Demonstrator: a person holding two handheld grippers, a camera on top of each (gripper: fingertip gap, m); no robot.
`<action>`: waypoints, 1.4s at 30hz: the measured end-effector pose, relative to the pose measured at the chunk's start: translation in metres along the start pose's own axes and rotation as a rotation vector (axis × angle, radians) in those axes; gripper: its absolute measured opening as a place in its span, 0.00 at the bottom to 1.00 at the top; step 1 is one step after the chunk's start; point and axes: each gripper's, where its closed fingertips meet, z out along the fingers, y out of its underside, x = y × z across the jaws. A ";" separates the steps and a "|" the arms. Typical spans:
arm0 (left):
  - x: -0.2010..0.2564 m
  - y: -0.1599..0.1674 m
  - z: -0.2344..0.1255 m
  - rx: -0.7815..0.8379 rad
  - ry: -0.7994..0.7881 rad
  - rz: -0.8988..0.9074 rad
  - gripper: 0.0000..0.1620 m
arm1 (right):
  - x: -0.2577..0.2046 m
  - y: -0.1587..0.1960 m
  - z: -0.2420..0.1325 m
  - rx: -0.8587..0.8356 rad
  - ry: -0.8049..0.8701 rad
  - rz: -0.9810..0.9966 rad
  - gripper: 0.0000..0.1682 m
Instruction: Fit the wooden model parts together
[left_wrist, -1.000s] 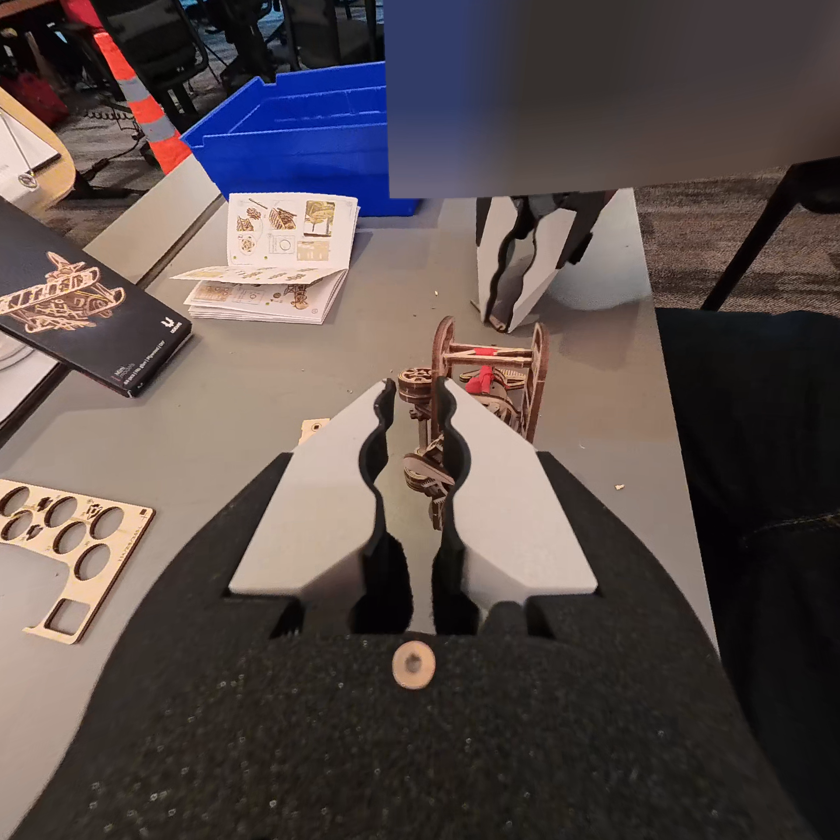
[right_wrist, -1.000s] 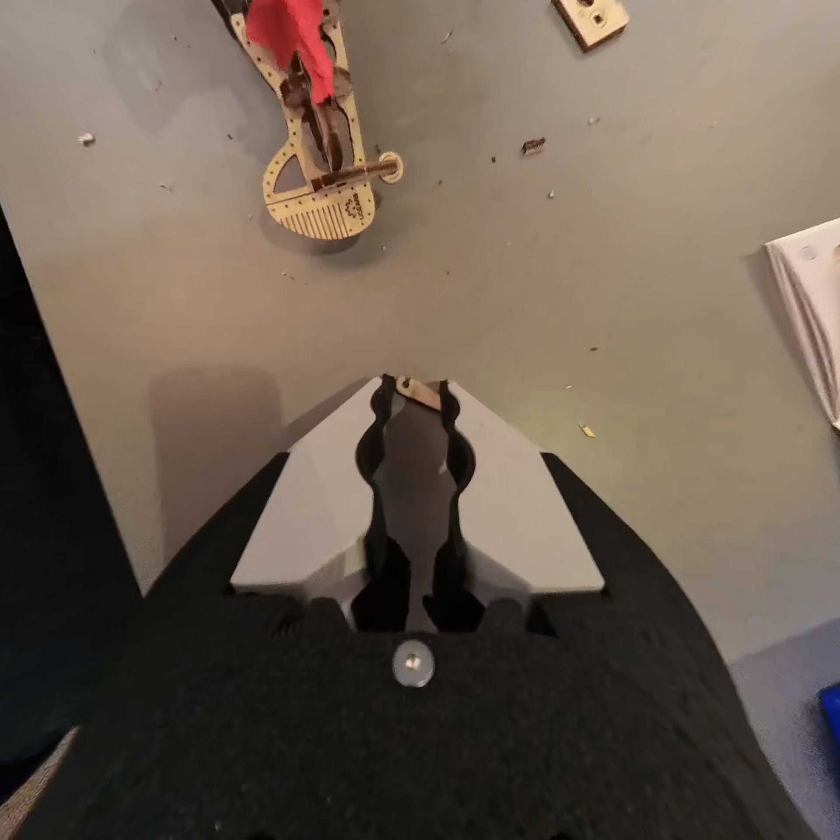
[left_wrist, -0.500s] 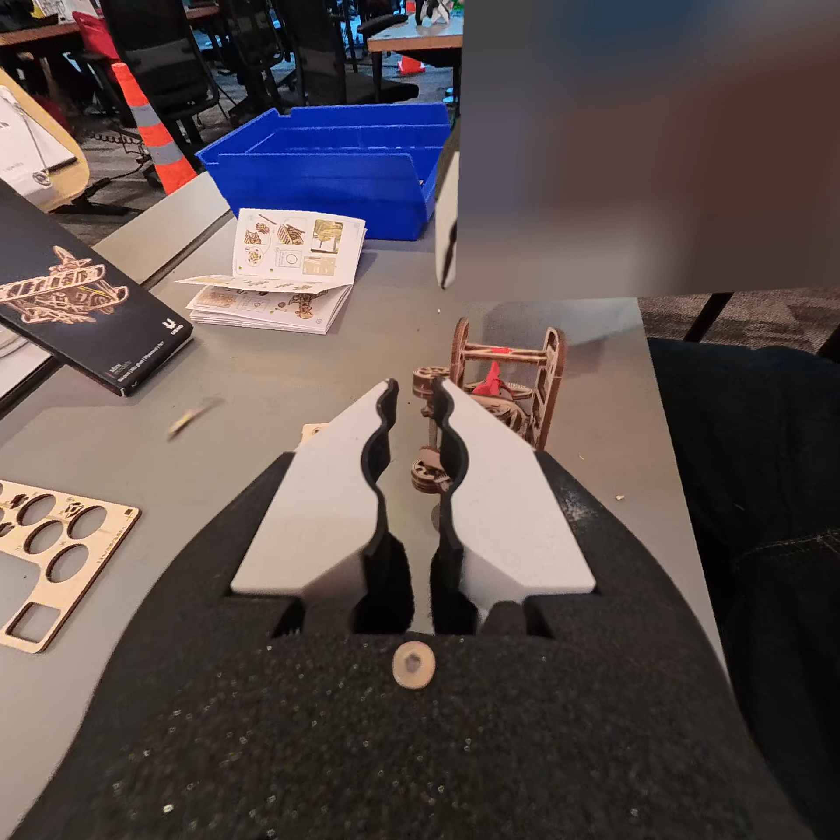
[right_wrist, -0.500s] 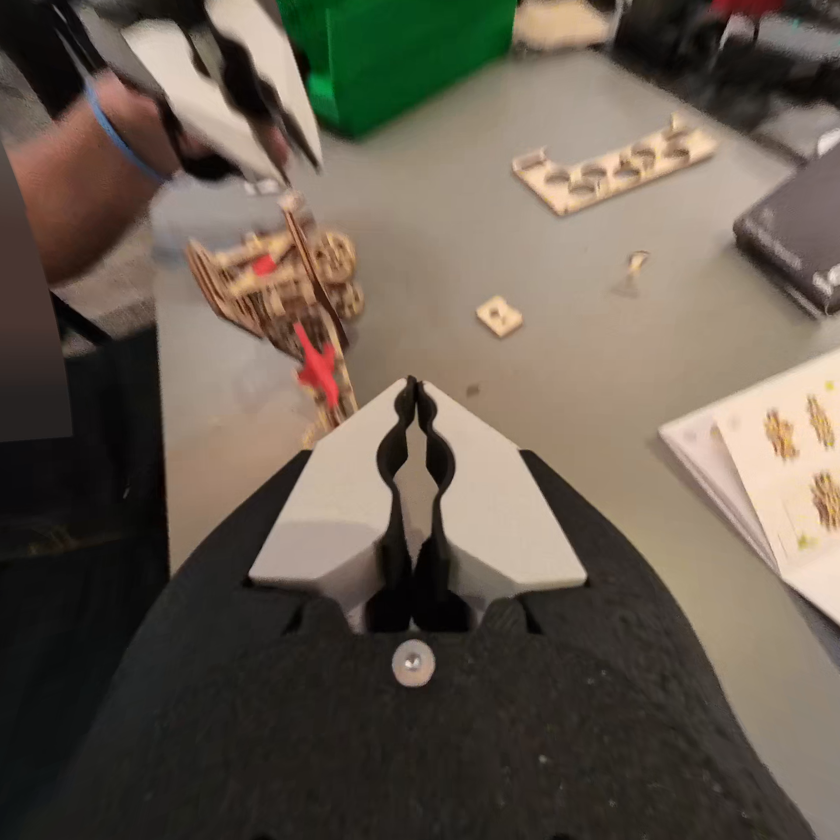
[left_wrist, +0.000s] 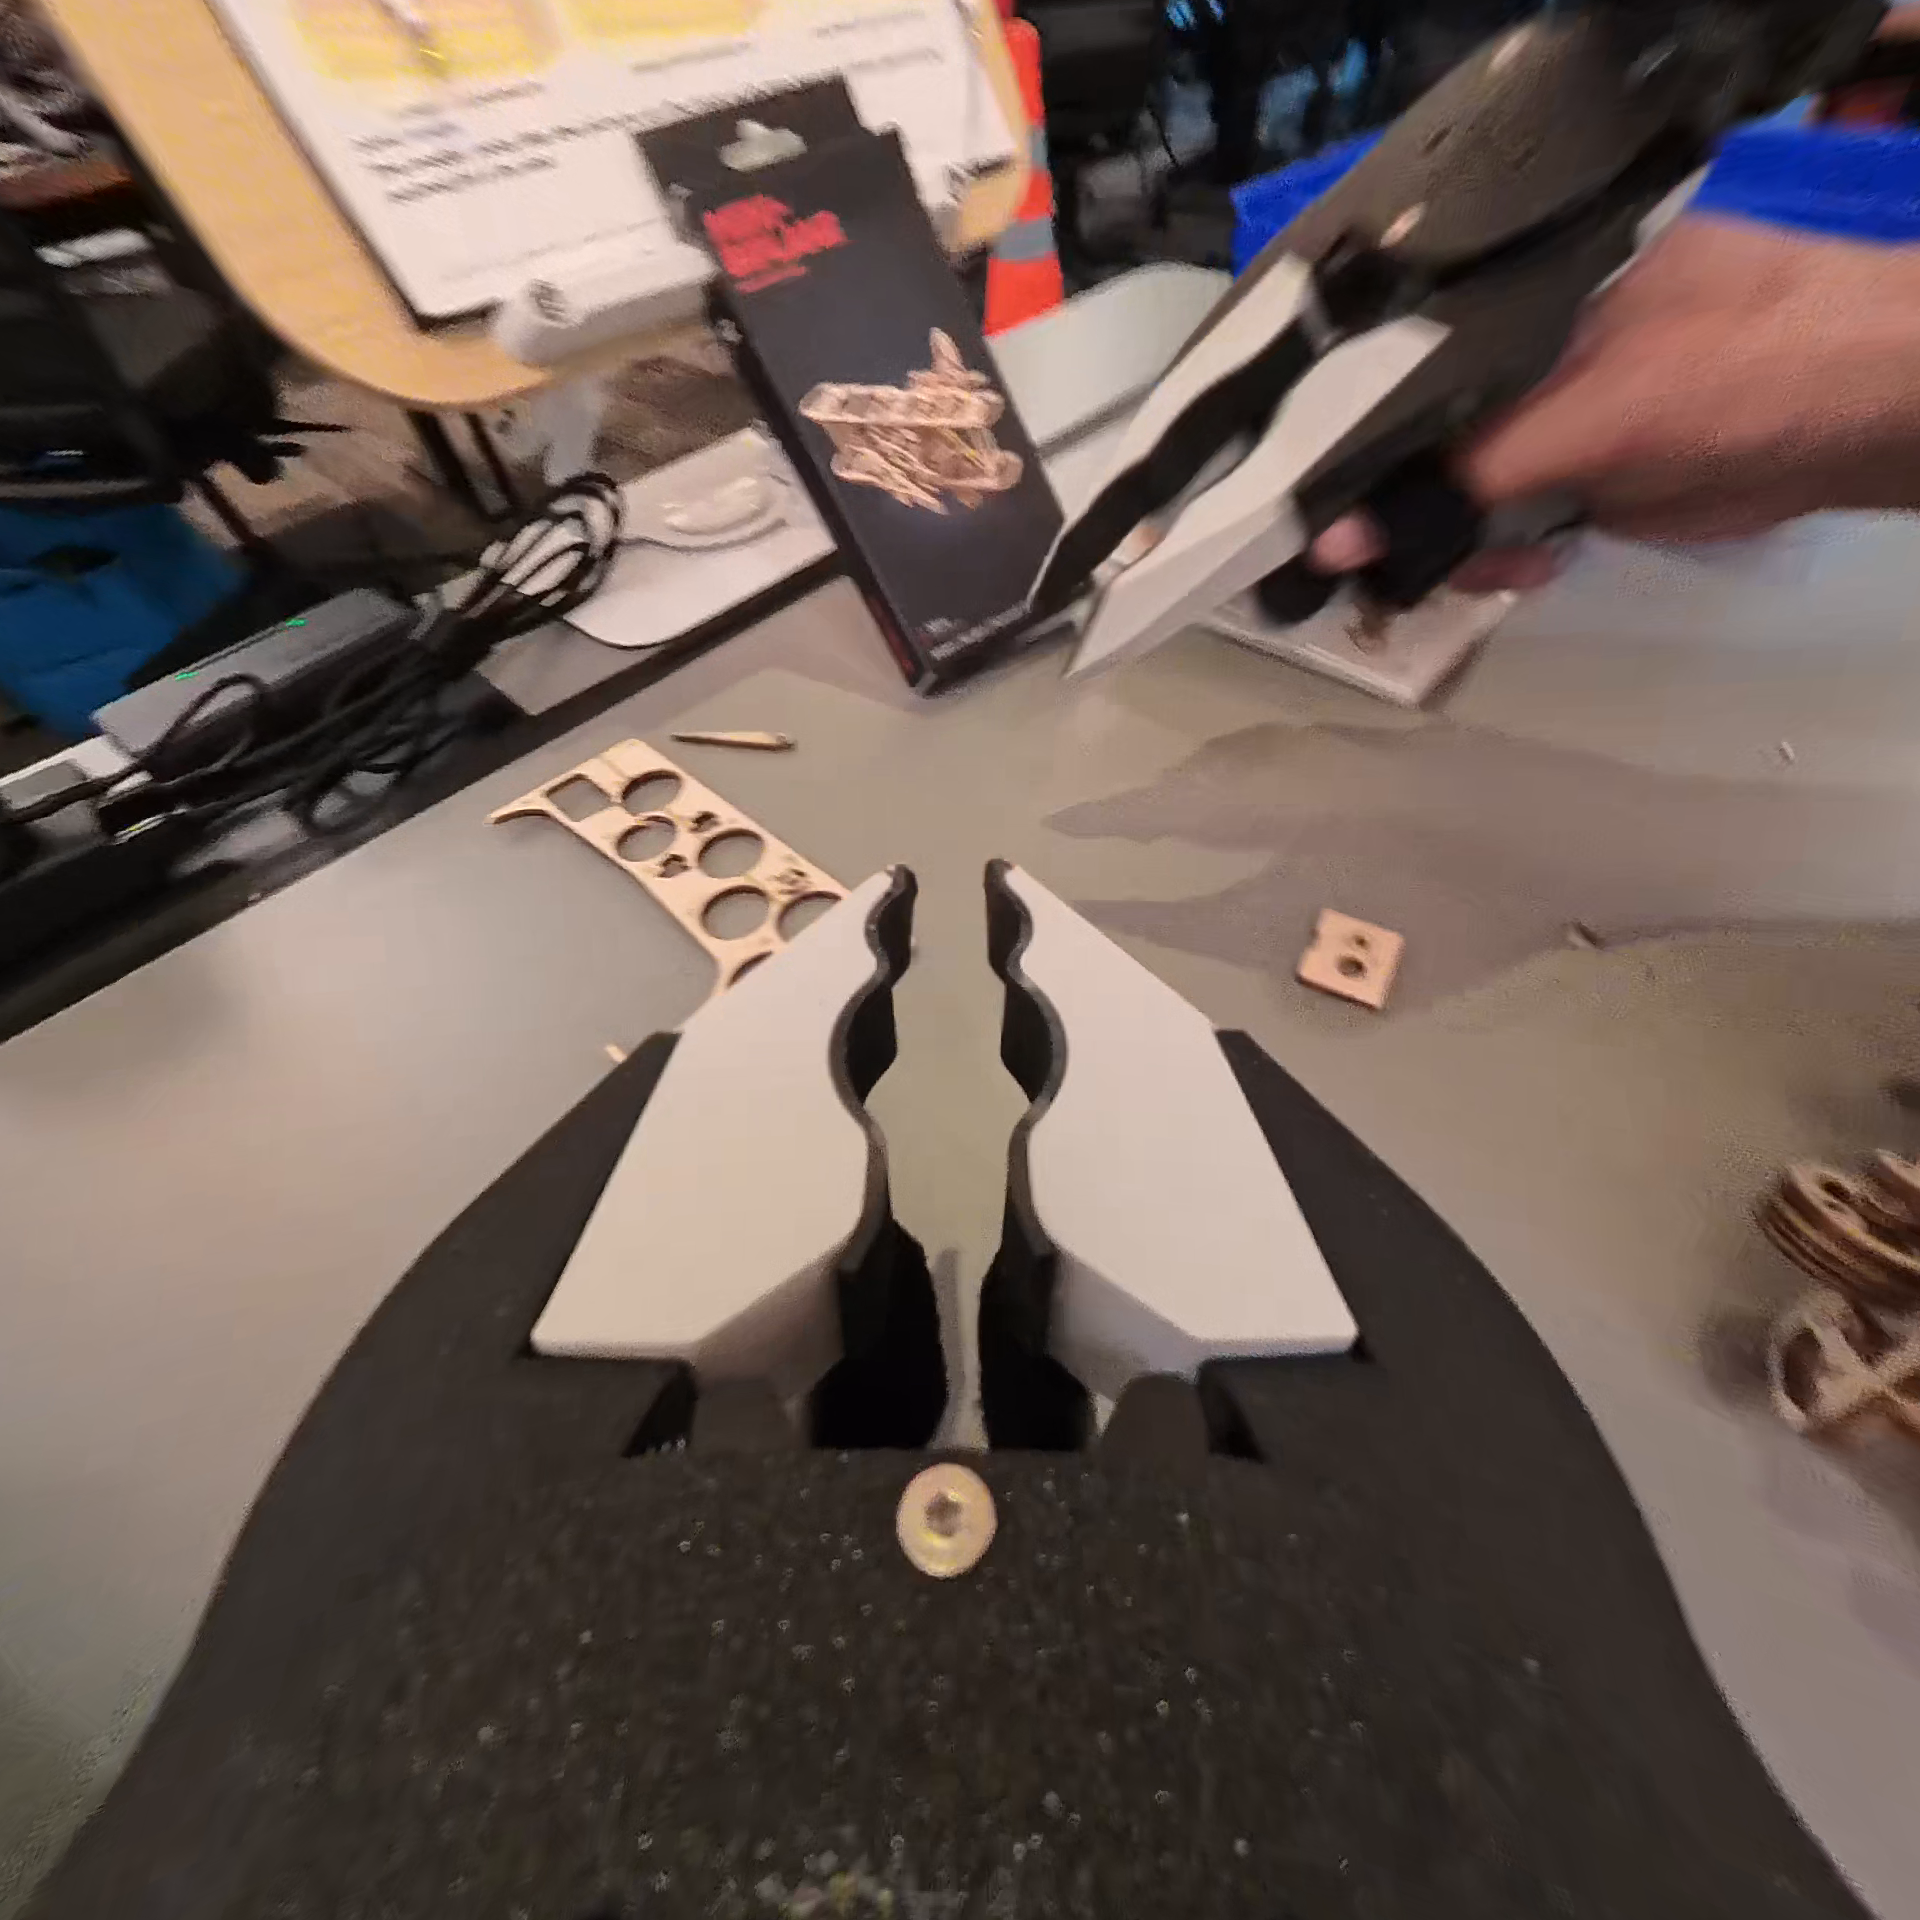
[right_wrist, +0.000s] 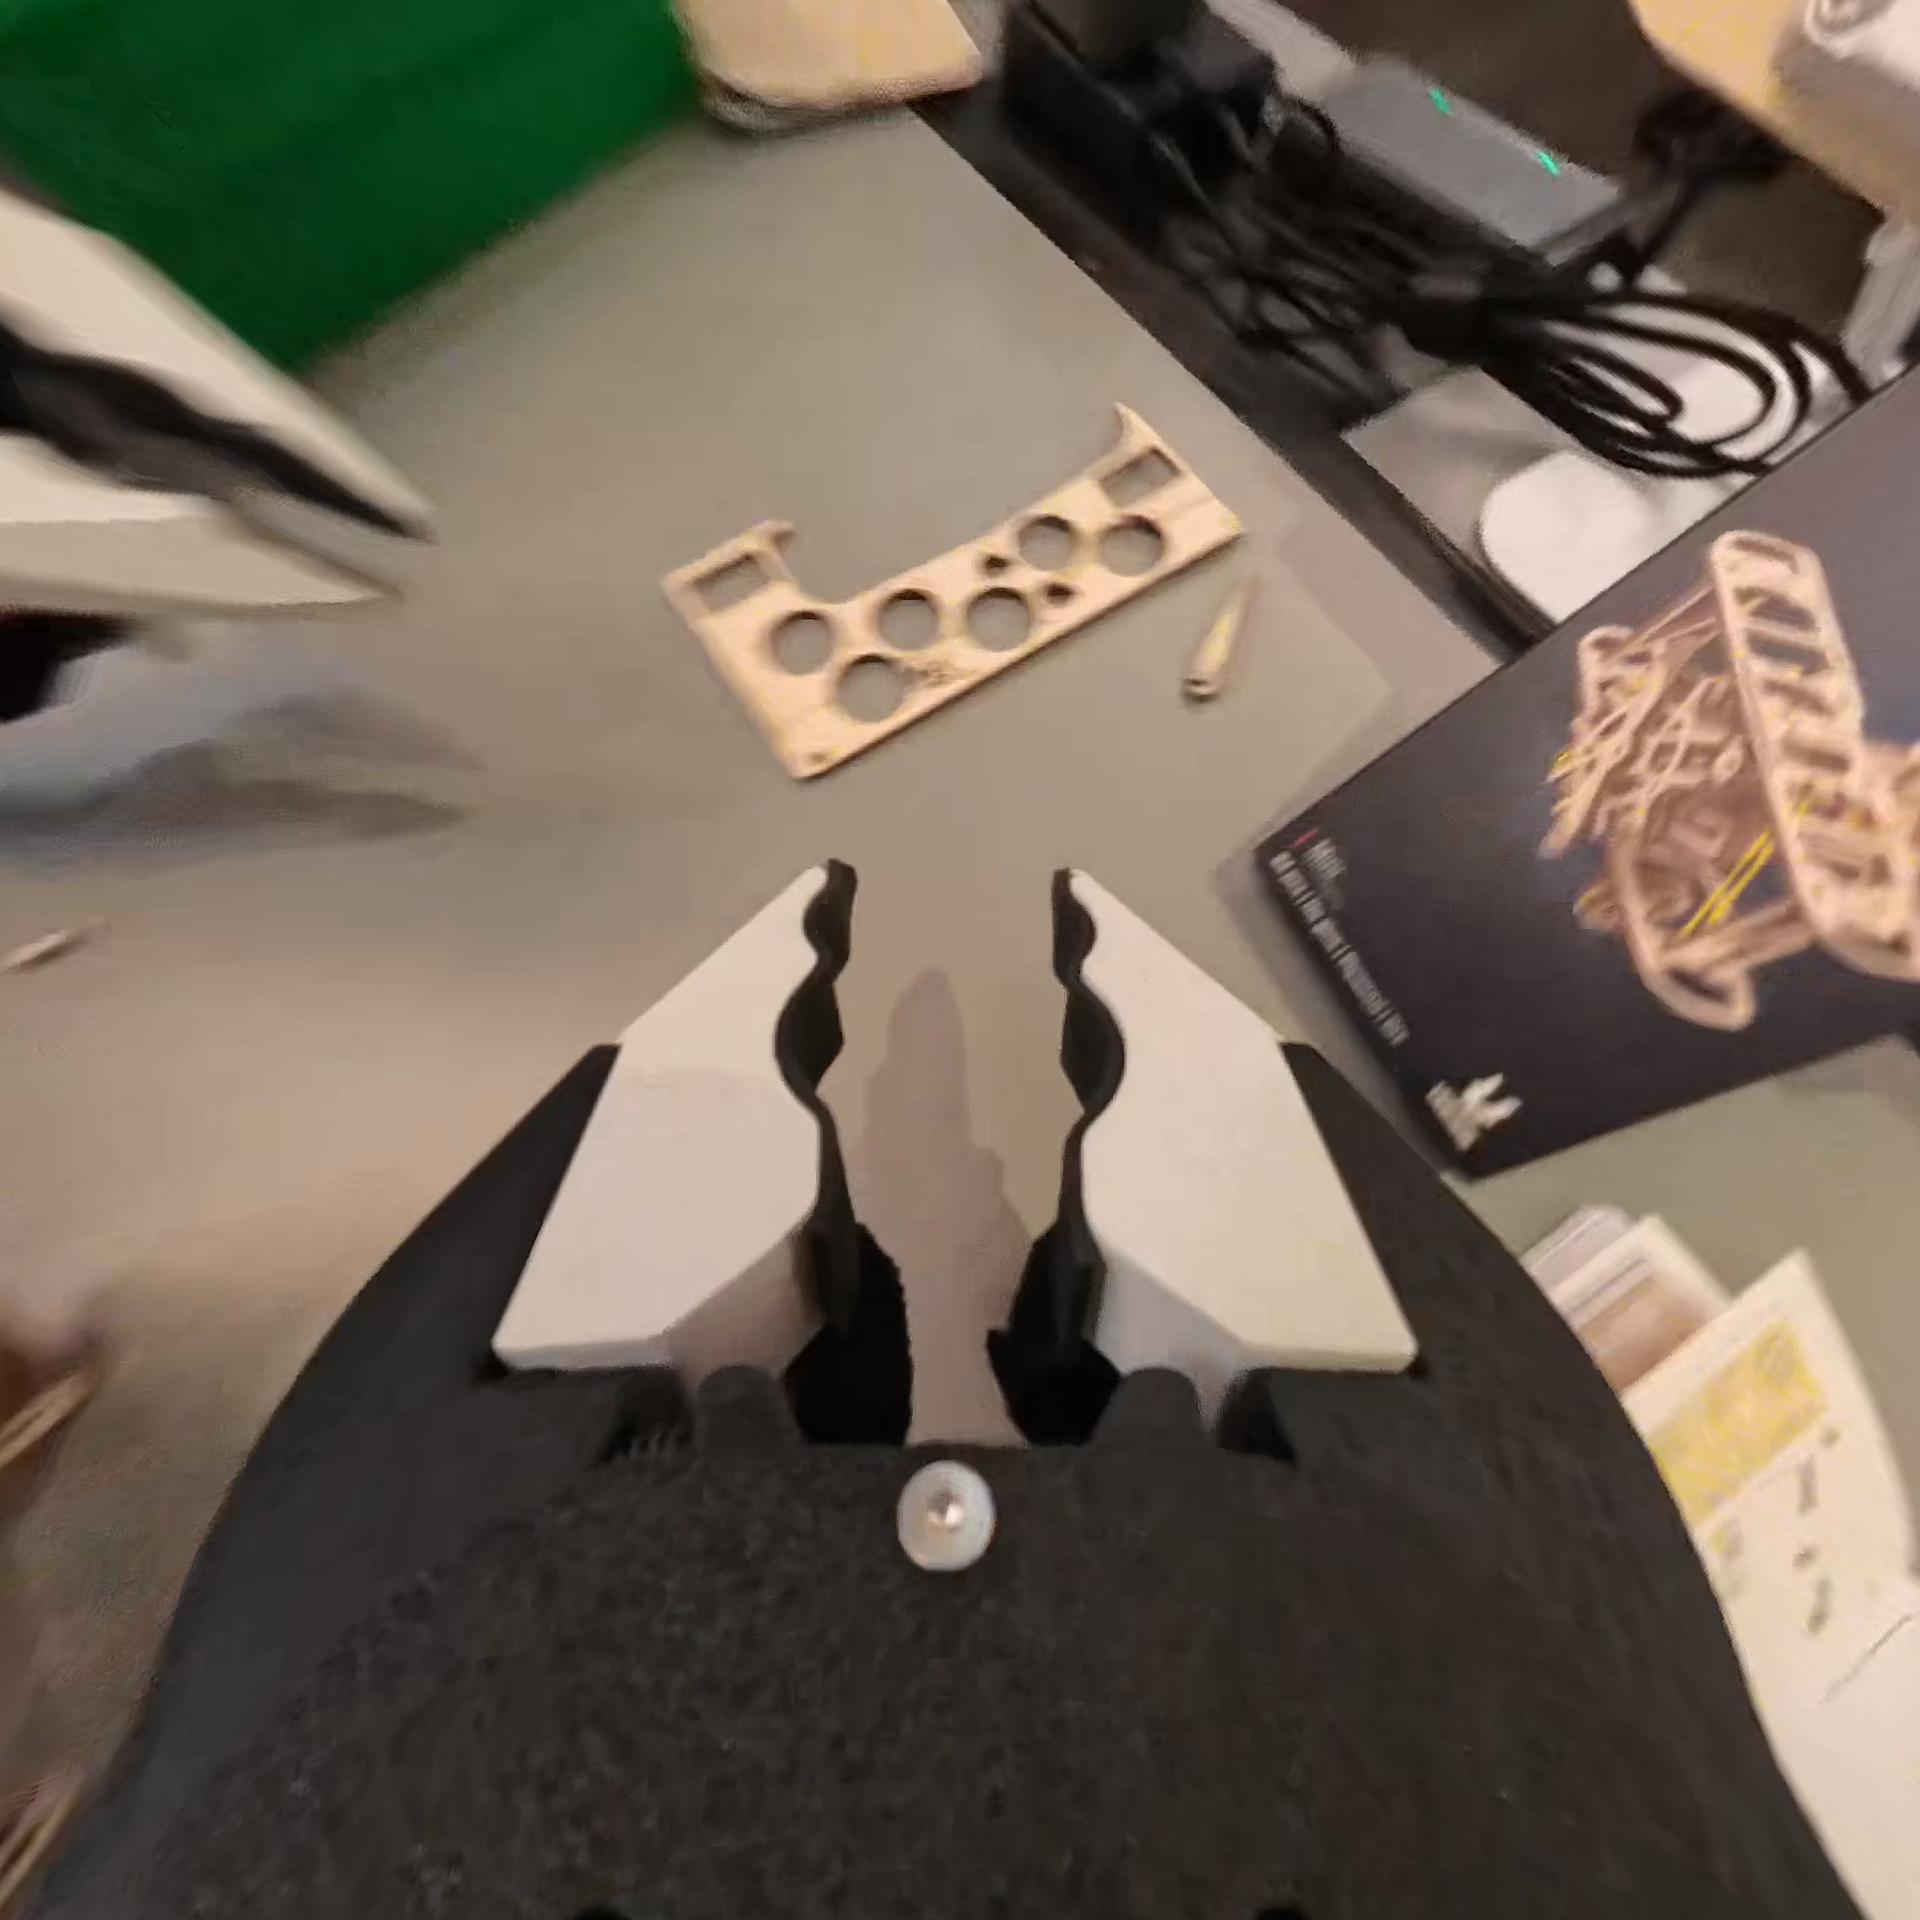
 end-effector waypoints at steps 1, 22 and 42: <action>-0.007 -0.001 -0.001 0.039 -0.025 -0.024 0.07 | 0.013 -0.006 0.021 -0.053 0.047 0.006 0.21; -0.009 -0.004 -0.025 0.150 0.049 0.010 0.04 | 0.058 -0.007 0.122 -0.659 0.038 -0.005 0.02; 0.148 -0.019 -0.056 0.200 0.716 0.132 0.05 | -0.178 0.103 -0.163 -0.570 -0.576 0.132 0.02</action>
